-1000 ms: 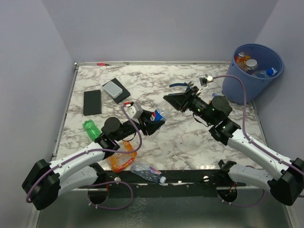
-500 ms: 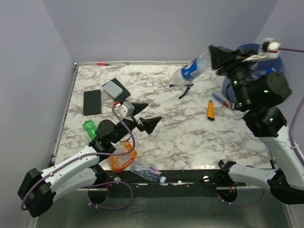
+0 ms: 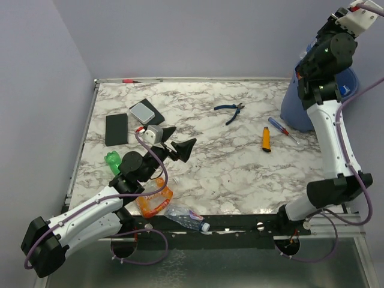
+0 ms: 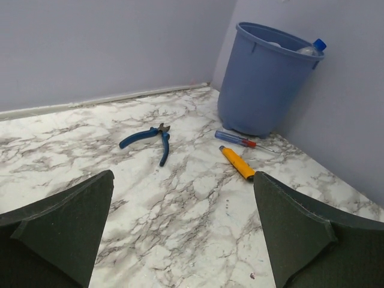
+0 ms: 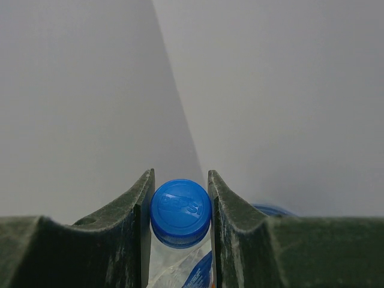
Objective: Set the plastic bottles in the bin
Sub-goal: Place the plastic bottle in the trash bin.
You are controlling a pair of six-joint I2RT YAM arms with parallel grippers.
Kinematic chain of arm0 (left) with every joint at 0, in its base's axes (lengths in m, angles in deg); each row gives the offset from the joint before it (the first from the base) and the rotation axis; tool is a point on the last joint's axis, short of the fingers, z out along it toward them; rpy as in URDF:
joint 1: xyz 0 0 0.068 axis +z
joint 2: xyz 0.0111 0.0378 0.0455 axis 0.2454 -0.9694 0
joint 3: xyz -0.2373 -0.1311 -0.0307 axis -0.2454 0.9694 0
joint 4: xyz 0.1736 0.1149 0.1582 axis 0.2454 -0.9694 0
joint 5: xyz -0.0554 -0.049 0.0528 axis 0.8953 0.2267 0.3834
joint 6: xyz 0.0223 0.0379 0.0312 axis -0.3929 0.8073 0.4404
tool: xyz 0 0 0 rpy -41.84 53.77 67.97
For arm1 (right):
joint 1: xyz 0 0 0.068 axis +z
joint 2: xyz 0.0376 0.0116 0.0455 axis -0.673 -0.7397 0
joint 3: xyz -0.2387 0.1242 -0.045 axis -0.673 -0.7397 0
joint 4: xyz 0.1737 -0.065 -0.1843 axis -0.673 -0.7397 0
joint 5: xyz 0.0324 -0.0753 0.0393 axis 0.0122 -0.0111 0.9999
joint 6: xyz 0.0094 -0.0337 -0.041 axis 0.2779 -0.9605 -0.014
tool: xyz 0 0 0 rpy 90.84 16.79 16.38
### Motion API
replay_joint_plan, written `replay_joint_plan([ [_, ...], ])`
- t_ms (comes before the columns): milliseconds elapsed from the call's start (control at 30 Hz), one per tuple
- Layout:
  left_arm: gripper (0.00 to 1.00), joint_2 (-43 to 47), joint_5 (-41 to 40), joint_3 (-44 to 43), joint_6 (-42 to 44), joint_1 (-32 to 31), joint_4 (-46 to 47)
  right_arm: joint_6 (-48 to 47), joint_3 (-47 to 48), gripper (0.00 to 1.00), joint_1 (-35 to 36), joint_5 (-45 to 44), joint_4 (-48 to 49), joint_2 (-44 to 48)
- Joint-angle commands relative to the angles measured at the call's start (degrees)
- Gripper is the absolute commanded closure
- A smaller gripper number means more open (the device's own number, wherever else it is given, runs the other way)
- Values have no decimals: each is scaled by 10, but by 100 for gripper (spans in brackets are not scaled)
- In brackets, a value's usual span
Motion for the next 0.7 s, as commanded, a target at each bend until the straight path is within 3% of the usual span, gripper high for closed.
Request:
replay_joint_plan([
  [0,1,8,-51,-16,-14,-3,-20,87,47,100,-63,12,-17,-59],
  [167,1,18,-55,-15,-13,-3,-20,107,47,100,-112,10,13,-107],
  [267,1,20,-54,-15,-14,-3,-20,167,29,100,-156,46,-1,-108],
  [400,1,19,-47,-17,-16,-3,-20,178,26,100,-199,59,-28,-127],
  [667,1,13,-43,-20,-16,-3,-20,196,-22,100,-228,110,-46,-143],
])
